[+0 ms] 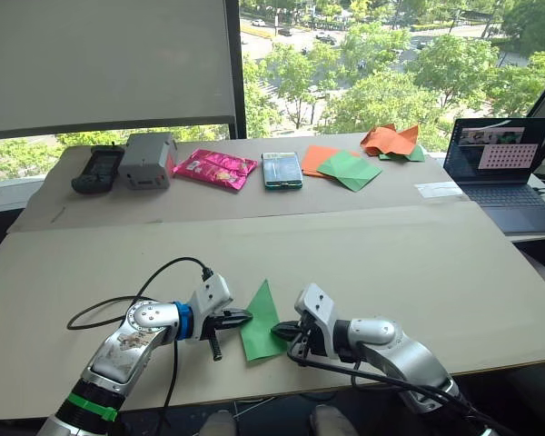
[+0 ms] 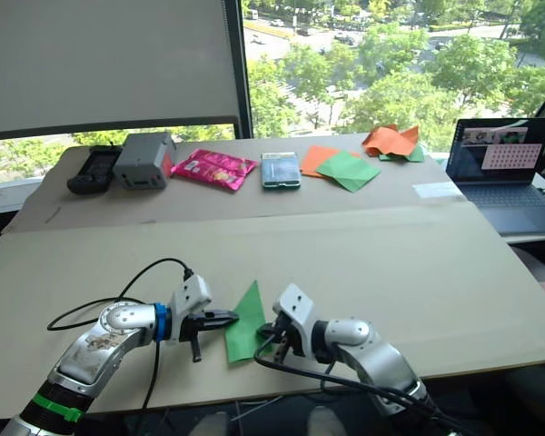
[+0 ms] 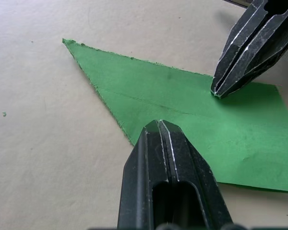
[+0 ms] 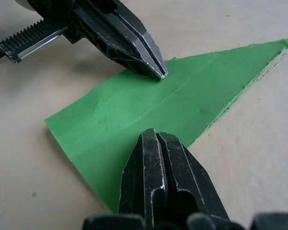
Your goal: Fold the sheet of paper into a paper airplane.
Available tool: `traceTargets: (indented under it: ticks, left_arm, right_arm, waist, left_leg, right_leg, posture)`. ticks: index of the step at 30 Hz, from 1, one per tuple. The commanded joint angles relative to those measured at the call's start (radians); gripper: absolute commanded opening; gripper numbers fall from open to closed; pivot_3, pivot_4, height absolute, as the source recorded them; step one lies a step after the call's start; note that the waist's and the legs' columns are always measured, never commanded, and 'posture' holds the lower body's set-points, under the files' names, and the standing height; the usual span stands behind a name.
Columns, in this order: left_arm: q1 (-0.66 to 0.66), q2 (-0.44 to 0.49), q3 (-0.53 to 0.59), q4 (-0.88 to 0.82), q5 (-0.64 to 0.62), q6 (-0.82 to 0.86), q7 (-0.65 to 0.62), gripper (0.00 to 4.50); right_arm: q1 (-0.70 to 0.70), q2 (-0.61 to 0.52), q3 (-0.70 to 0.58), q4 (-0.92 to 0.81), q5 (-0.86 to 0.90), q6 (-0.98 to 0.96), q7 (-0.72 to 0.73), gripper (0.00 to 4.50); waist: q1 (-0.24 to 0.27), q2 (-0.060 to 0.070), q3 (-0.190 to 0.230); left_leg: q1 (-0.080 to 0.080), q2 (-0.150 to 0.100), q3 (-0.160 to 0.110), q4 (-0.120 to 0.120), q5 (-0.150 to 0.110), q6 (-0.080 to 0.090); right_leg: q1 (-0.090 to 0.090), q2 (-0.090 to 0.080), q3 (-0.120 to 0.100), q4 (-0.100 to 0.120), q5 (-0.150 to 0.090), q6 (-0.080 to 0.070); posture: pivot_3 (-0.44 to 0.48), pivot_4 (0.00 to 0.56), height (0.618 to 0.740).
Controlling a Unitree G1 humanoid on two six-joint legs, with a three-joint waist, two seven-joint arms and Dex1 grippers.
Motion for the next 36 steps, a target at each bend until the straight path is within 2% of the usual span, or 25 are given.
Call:
traceTargets:
  ticks: [1,7,13,22,27,30,32,36]
  left_arm:
    - [0.015,0.016,-0.020,0.016,0.018,0.020,-0.004,0.03]
    - [0.018,0.024,-0.019,0.015,0.020,0.017,-0.011,0.03]
    - [0.016,0.026,-0.018,0.020,0.021,0.010,-0.016,0.03]
    - [-0.012,0.015,0.025,0.017,-0.014,0.025,-0.009,0.03]
    - [-0.035,0.040,0.135,-0.049,-0.119,0.093,-0.020,0.03]
    - [-0.027,0.094,0.177,-0.092,-0.155,0.103,-0.063,0.84]
    - [-0.018,0.144,0.190,-0.095,-0.163,0.086,-0.109,1.56]
    - [-0.042,0.181,0.155,-0.032,-0.098,-0.040,-0.157,2.92]
  right_arm:
    - [0.064,-0.059,0.059,0.003,0.012,0.106,0.026,0.00]
    - [0.080,-0.123,0.086,-0.034,0.028,0.130,0.044,0.00]
    - [0.061,-0.109,0.077,-0.020,0.029,0.114,0.029,0.00]
    - [0.035,-0.059,-0.127,-0.108,0.160,0.011,0.044,0.00]
    - [0.054,-0.067,-0.182,-0.224,0.208,0.028,0.020,0.00]
    - [0.072,-0.074,-0.184,-0.282,0.215,0.044,-0.006,0.00]
    - [0.084,-0.080,-0.187,-0.309,0.226,0.058,-0.021,0.00]
    - [0.096,-0.086,-0.193,-0.322,0.239,0.074,-0.038,0.00]
  waist:
    - [0.000,-0.001,0.001]
    - [0.000,-0.002,0.001]
    - [-0.001,-0.003,0.001]
    - [0.000,-0.005,0.010]
    - [0.000,-0.005,0.011]
    - [0.000,-0.006,0.012]
    - [0.000,-0.005,0.012]
    - [0.003,-0.005,0.012]
  left_leg:
    - [0.000,0.000,0.000,0.000,0.000,0.000]
    - [0.000,0.000,0.000,0.000,-0.001,-0.002]
    - [0.000,0.000,0.000,0.001,-0.002,-0.003]
    - [-0.003,0.000,0.000,0.001,-0.002,-0.003]
    - [-0.011,0.000,-0.001,0.001,-0.002,-0.002]
    - [-0.011,0.001,-0.001,0.000,-0.001,-0.002]
    - [-0.011,0.001,0.000,0.000,-0.001,-0.002]
    - [-0.011,0.001,0.000,0.000,-0.002,-0.002]
  right_leg:
    - [0.000,0.000,0.000,0.000,0.000,0.000]
    - [0.000,0.000,0.000,-0.001,0.000,0.000]
    - [-0.001,-0.001,0.000,-0.002,0.000,0.000]
    - [-0.005,-0.001,0.000,-0.001,0.000,0.000]
    - [-0.012,0.001,0.000,0.000,0.000,0.001]
    - [-0.012,0.002,0.000,0.001,0.000,0.001]
    - [-0.012,0.001,0.000,0.000,0.000,0.001]
    - [-0.012,0.000,0.000,-0.001,0.000,0.001]
  posture:
    - [0.000,0.150,0.721]
    - [0.000,0.150,0.721]
    - [0.000,0.150,0.721]
    - [0.000,0.150,0.721]
    - [0.000,0.150,0.721]
    - [0.000,0.150,0.721]
    - [0.000,0.150,0.721]
    - [0.000,0.150,0.721]
